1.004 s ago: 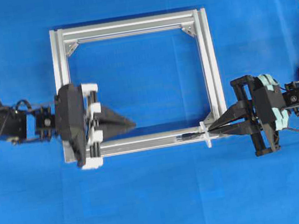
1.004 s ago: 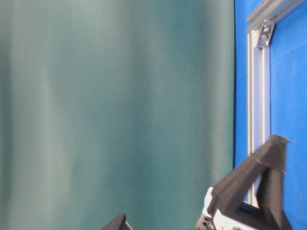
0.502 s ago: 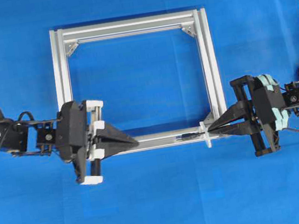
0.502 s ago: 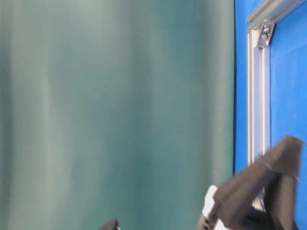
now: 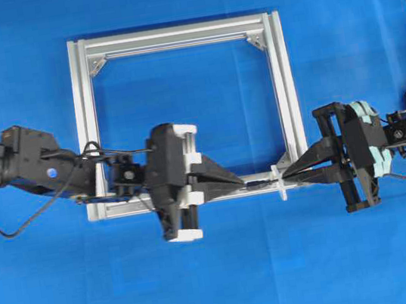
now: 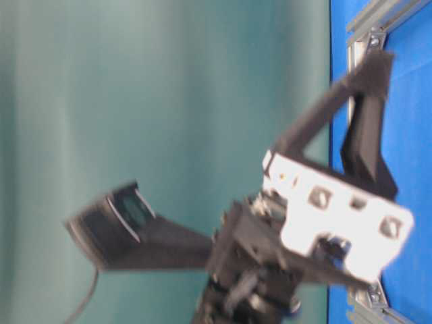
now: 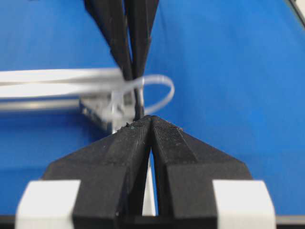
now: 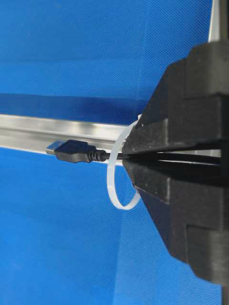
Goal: Insert the wire through the string loop located on the right side.
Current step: 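Move the left gripper down to the plug emerging from the loop, then close the left gripper on the USB plug beyond the loop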
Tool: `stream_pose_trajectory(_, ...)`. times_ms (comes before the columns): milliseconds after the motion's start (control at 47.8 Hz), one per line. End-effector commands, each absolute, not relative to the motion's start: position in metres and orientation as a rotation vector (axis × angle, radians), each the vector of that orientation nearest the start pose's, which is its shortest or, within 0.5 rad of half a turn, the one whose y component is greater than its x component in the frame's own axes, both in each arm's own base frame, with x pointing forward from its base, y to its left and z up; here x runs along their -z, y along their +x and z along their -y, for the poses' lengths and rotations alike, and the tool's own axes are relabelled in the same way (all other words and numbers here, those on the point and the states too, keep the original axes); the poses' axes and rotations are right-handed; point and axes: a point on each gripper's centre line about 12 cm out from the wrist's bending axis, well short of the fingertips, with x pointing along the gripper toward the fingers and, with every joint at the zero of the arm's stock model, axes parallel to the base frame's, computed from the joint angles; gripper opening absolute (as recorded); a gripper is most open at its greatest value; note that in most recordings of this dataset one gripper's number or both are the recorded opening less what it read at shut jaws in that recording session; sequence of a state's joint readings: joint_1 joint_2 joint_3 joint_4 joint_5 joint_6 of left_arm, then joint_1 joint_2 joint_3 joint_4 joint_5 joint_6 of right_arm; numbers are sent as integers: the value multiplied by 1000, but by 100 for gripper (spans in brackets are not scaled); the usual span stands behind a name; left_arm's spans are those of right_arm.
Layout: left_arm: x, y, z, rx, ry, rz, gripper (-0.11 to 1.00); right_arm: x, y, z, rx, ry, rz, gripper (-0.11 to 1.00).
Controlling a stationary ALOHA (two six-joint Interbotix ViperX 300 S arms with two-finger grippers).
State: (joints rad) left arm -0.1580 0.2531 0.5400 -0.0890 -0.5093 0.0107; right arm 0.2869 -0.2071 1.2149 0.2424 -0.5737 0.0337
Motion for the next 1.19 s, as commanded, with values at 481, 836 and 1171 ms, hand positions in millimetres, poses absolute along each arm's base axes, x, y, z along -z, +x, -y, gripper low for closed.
stream_pose_trajectory(481,-171,474,65,99,-52,-281,20,-135,261,-61,-103,145,-422,-2)
stream_pose_trajectory(836,-173,477,66,99,-56,-273,91,-135,261,-61,-103,145,-422,-2)
stream_pose_trajectory(1171,-167,476,66,99,-55,-293,90,-135,261,-60,-102,145,-423,-2)
